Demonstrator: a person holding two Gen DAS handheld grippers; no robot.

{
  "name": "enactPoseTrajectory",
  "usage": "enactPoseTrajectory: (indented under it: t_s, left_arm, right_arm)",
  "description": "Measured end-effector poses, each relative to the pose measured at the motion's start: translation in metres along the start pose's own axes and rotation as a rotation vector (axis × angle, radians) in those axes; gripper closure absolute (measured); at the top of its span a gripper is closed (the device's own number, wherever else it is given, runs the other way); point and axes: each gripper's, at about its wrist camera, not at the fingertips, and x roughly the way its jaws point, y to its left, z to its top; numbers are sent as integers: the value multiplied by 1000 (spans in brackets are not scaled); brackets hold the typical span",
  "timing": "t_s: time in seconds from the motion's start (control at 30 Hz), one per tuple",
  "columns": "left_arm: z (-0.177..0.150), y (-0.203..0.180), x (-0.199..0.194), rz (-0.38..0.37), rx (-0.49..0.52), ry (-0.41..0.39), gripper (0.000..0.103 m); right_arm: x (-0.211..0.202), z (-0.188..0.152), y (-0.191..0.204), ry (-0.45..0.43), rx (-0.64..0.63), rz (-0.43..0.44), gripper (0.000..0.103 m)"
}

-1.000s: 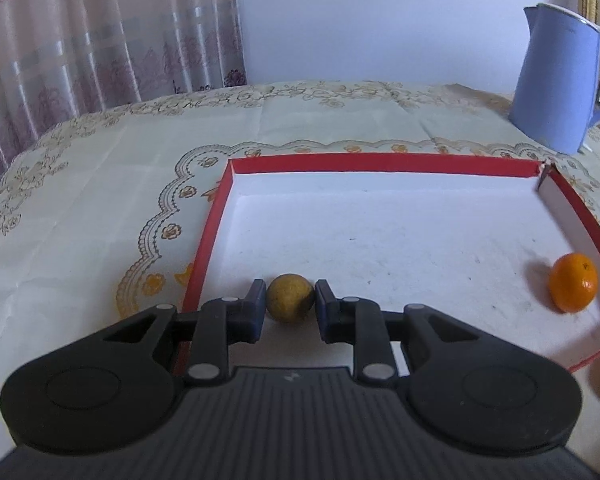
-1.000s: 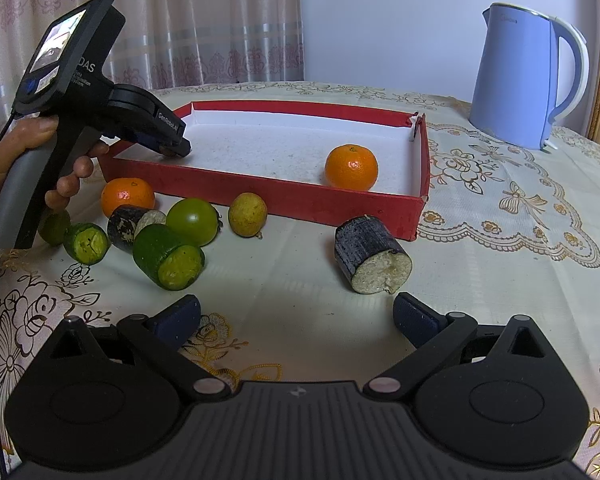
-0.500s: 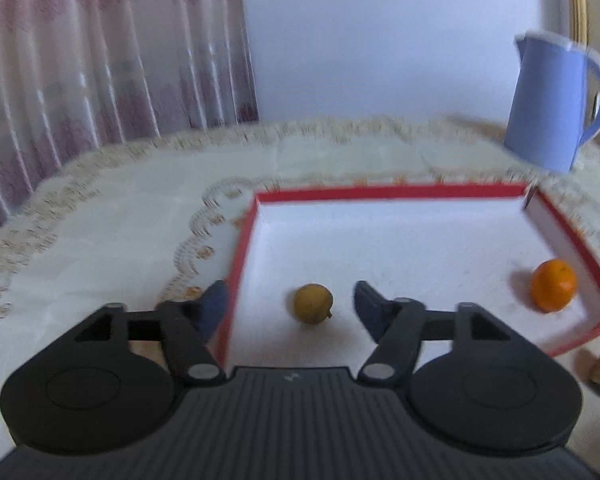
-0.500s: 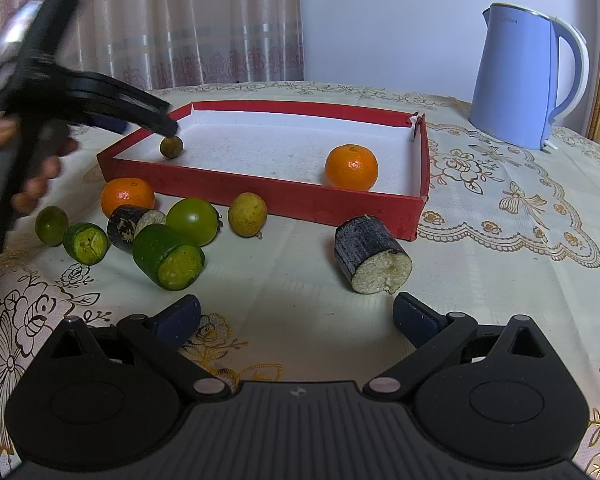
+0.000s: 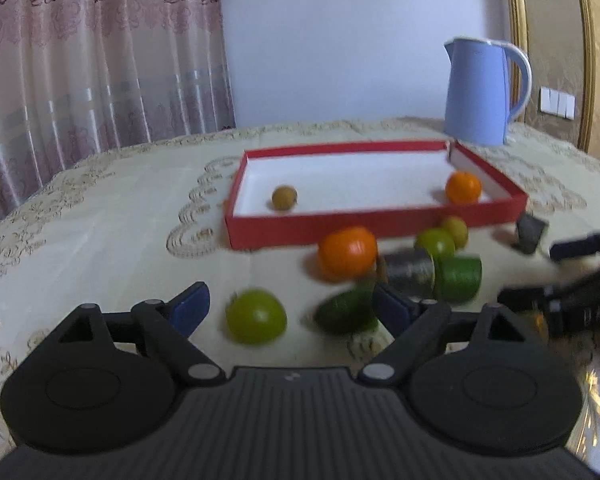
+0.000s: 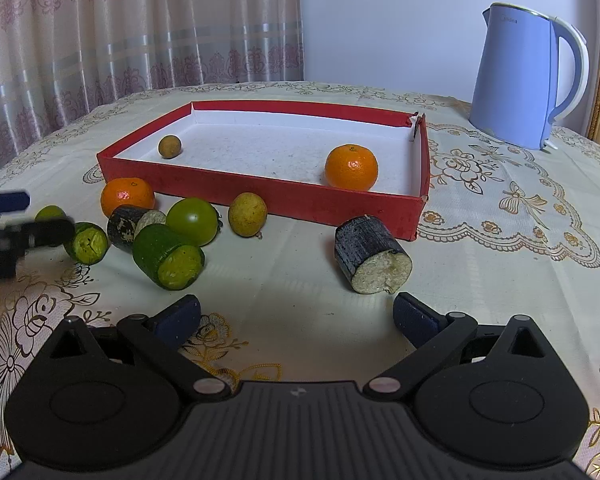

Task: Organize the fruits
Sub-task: 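Close the right gripper on the dark cut eggplant piece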

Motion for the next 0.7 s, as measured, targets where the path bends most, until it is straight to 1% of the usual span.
enactPoseTrajectory:
  t_s: [0.1,0.17,0.23,0.27,0.33,0.43,0.53,0.6,0.7]
  left_arm:
    - [-8,-5,3,-15,8,25,15]
    - [-12,-7,7,-2,17,37,15]
    - [-14,-5,8,-6,6,44,14]
    - [-15,-4,8,-8,4,42,13]
    - [-17,-3,9,2,-4,57,8]
    - [-18,-2,10,1,-12,58,6]
    - [-16,2,15,7,-39,93,0]
    - [-15,8,19,-20,-74,111,0]
    - [-15,9,18,-24,-74,107,0]
  right_arm:
    - [0,0,0,0,-1,0,0]
    - [0,0,0,0,-1,0,0]
    - [0,0,0,0,-1,-1,0]
    - [0,0,0,0,0,0,0]
    - [0,0,0,0,0,0,0]
    - [0,0,0,-1,0,0,0]
    - [0,0,0,-1,0,0,0]
    - [-1,0,0,-3,1,0,0]
    - [-6,-1,-2,-33,18,-35,0]
